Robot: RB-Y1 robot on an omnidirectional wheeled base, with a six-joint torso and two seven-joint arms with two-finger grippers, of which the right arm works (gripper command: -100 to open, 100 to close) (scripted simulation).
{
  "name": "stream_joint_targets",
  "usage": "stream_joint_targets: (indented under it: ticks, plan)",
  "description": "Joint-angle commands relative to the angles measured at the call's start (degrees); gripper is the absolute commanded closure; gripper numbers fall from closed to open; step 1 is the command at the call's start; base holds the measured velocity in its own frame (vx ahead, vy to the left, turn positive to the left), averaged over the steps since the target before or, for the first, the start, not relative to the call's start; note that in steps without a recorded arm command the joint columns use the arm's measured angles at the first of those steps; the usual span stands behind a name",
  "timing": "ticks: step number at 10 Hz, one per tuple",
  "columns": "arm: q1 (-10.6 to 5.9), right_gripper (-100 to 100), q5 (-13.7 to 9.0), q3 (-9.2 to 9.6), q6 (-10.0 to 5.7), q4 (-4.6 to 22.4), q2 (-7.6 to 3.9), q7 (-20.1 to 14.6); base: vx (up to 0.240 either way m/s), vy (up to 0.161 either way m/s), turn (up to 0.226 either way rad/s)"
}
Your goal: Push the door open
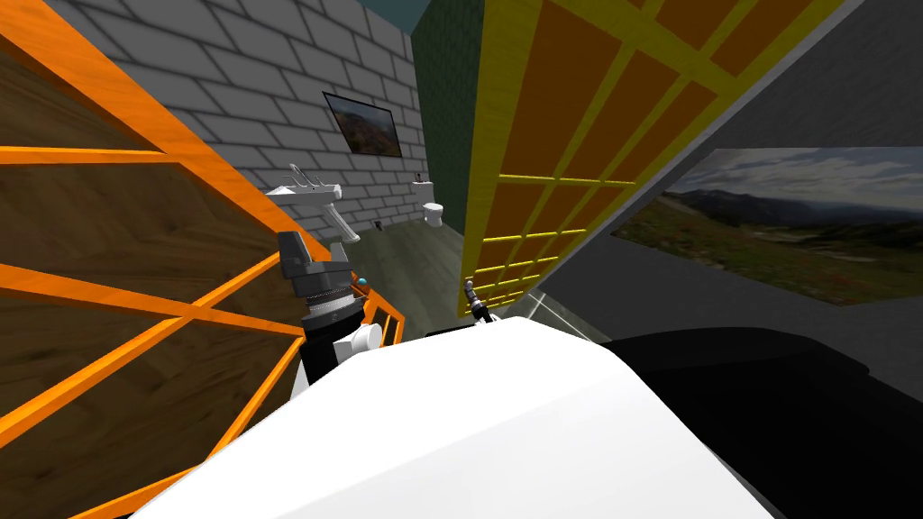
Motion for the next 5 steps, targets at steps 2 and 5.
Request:
stream_joint_targets:
  ticks: [2,5]
  plan:
    - [-1.22,100,-1.7,-2.18,-1.47,1.98,-1.18,-3.34,0.044,0.014,0.011]
    - [-1.22,100,-1.7,-2.18,-1.47,1.98,-1.18,-3.34,0.033,0.009,0.0]
